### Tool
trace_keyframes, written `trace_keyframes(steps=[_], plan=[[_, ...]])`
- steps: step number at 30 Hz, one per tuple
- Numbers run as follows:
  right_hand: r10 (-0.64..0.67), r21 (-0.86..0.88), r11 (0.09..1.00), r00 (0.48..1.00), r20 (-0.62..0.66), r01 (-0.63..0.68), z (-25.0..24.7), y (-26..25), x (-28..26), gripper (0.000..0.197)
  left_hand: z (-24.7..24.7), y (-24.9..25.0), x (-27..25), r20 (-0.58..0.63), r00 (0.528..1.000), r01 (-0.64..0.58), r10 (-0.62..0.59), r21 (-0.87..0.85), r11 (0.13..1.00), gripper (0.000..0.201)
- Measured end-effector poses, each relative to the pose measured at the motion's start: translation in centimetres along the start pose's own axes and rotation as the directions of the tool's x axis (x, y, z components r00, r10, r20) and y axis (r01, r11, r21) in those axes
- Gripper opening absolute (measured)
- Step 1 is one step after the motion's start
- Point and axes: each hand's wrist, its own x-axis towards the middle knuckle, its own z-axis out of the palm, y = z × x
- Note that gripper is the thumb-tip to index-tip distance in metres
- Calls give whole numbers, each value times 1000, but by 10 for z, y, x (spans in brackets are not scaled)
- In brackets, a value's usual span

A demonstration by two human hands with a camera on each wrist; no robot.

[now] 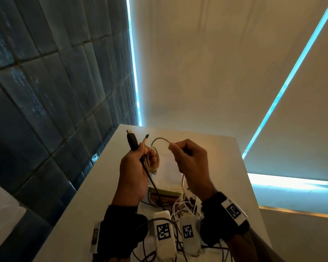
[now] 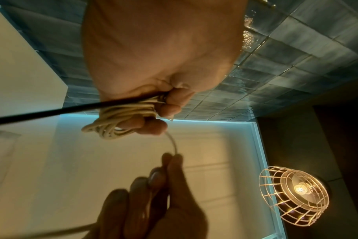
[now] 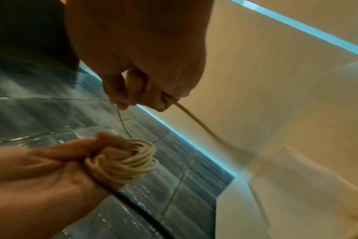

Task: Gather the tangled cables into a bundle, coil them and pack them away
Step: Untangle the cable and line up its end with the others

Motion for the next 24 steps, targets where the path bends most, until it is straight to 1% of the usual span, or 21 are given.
trace_keyframes(steps=[1,3,5,6,9,11,14,17,19,20,22,24], plan=[[-44,-7,999,997,66,44,3,-8,-3,15,1,-1,0,1,1000,7,-7,-14,1000,31],[-79,-35,996,978,191,87,6,-13,-9,15,1,1,-1,77,997,32,-27,-62,998,30],[-49,-50,997,962,268,65,6,-7,-17,15,1,5,-2,175,984,50,-26,-132,990,29],[-23,-39,999,956,292,36,4,-2,-20,15,1,7,-3,200,980,49,-14,-168,985,28],[57,-30,998,946,320,-50,-6,15,-27,25,5,9,-6,214,976,33,27,-270,962,30],[104,-105,992,943,315,-74,-15,28,-33,28,7,10,-8,201,978,7,56,-300,954,33],[175,-256,961,947,270,-105,-39,57,-47,28,2,15,-8,166,983,-19,73,-305,952,33],[193,-349,931,957,218,-109,-65,75,-70,39,-1,14,-9,158,986,-23,57,-209,978,33],[210,-400,907,964,162,-131,-85,76,-86,40,0,10,-12,163,986,-32,45,-85,996,33],[209,-433,891,970,123,-137,-99,73,-93,38,2,8,-14,164,986,-34,35,-4,999,35],[160,-552,825,987,23,-121,-129,61,-106,28,4,0,-17,164,986,-15,-17,197,980,39],[90,-654,744,991,-104,-136,-150,41,-115,26,6,-15,-15,167,978,58,-127,366,929,30]])
